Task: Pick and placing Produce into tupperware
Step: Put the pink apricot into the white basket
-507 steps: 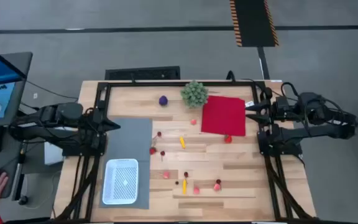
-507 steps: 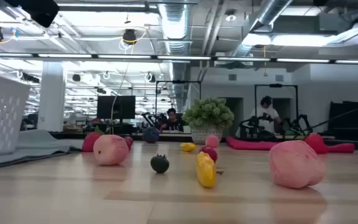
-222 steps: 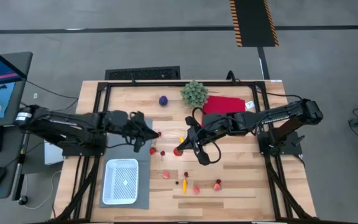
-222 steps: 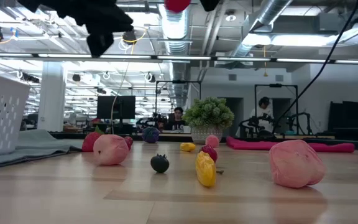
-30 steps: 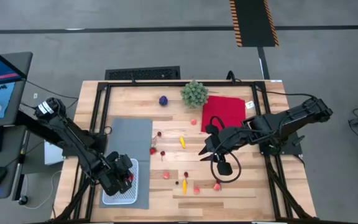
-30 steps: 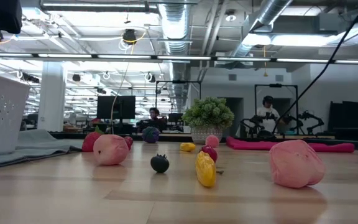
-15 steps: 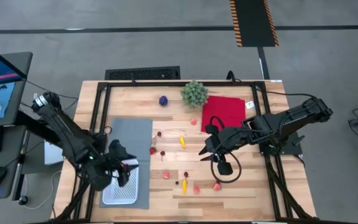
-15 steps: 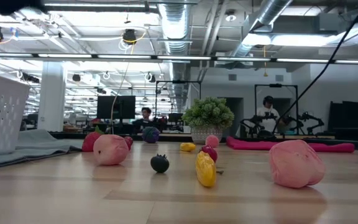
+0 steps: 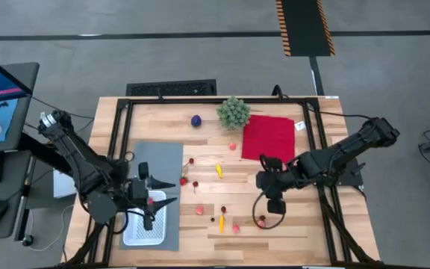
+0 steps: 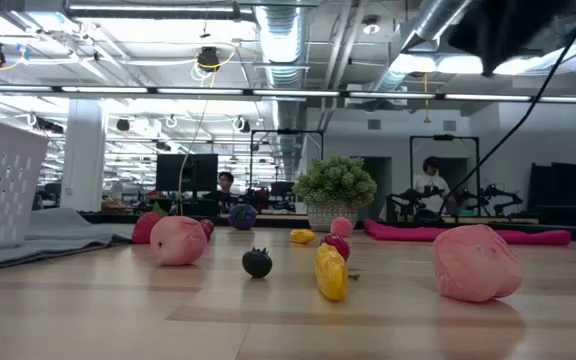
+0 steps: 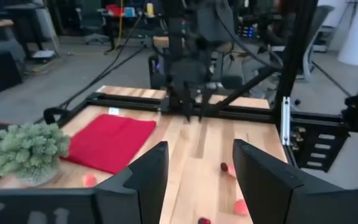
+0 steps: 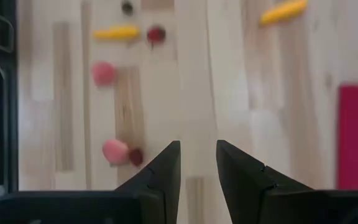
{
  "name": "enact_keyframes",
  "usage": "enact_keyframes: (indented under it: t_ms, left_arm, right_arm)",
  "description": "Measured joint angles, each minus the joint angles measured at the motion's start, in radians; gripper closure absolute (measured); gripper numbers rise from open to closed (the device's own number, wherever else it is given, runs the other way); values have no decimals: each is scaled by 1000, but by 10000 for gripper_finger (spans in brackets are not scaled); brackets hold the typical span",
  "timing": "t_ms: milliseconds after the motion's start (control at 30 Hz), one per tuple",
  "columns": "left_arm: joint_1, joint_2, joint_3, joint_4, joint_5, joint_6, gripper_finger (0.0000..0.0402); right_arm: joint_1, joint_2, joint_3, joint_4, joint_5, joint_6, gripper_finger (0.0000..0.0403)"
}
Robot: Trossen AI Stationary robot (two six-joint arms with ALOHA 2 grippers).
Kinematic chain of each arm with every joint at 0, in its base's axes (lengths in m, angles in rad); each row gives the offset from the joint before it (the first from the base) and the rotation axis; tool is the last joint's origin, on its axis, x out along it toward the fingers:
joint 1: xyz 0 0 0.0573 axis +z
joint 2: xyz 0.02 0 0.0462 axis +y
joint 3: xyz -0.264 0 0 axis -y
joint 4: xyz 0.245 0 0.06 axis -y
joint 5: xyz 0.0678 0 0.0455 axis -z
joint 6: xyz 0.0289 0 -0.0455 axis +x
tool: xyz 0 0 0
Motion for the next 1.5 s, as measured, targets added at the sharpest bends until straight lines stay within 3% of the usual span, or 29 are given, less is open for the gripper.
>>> enact_keyframes:
  t_ms: [200,433,600,933,1233,1500]
  left_arm:
    - [24,80,0,31,-115,-36,230]
    - [56,208,0,128,-103,7,230]
    - [56,299,0,294,-106,147,230]
    - [44,406,2,558,-89,383,230]
    - [34,405,4,583,-28,368,230]
    - [34,405,4,584,-28,361,230]
  right_arm:
    - [90,0,-106,48,-32,151,278]
    - [201,32,-143,293,-70,201,278]
    - [255,137,-143,397,-84,204,278]
    - [252,343,-73,370,-105,187,272]
    - [247,377,-35,319,-101,196,226]
    - [213,406,-30,329,-94,173,224]
